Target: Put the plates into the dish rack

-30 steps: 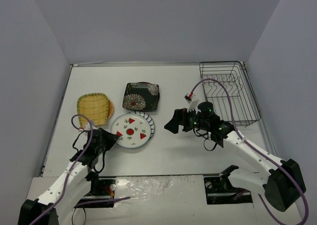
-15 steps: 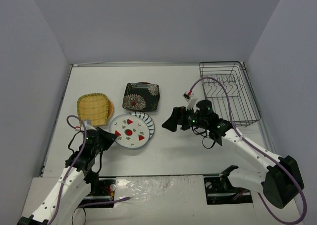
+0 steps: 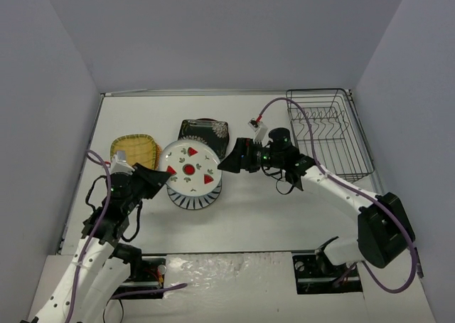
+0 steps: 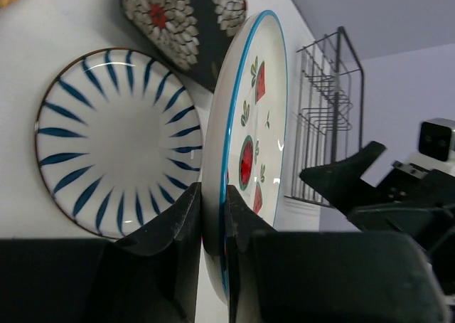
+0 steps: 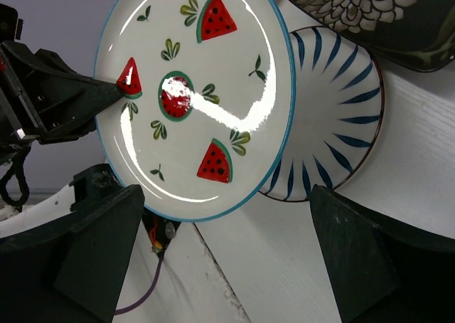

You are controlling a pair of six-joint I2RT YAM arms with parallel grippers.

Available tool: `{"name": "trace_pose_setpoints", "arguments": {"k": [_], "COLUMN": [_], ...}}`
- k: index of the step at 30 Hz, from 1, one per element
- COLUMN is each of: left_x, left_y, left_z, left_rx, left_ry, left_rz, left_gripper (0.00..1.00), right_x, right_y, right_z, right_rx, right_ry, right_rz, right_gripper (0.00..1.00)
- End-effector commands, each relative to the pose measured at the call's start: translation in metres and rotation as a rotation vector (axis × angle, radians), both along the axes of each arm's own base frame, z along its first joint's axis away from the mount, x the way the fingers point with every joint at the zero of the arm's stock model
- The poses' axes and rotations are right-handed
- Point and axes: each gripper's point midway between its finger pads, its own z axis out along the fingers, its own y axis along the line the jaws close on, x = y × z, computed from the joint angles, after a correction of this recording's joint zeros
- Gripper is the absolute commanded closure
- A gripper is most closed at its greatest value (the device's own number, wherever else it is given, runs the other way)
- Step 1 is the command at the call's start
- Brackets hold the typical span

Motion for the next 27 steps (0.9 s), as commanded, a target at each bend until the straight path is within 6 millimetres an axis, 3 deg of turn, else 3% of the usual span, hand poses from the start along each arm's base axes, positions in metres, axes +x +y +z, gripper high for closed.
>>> {"name": "trace_pose_setpoints", "arguments": {"k": [1,7,12,17,23,27], "left_x": [0.007,0.003,0.001,0.000,-0.001,0.000], "left_y": [-0.018,-0.026,-0.030,-0.032,-0.037,-0.037], "left_z": [0.123,0.147,0.159,0.169,0.176,0.173], "left_rx": [-0.159,-0.194,-0.219,-0.233,-0.245,-0.232], "left_ry": [-0.350,-0.420,-0.453,-0.482,-0.502,-0.496], "left_rz": [-0.082,-0.131,-0.159,-0.169,-0.208,-0.209], "left_gripper": [1.00,1.00,1.00,1.00,1.00,1.00], "right_x": [0.008,0.012,0.012,0.012,0.010,0.009], "right_y": [0.022,0.037,0.043,0.045,0.045,0.044], "right_z": [0.051,0.071,0.076,0.077,0.080,0.088], "right_rx": [0.122,0.190,0.225,0.232,0.244,0.256], "right_ry": [-0.103,-0.111,-0.099,-0.093,-0.094,-0.106], "right_rz": [0.081,0.150,0.177,0.184,0.190,0.189], "right_gripper": [0.00,0.00,0.00,0.08,0.24,0.50]}}
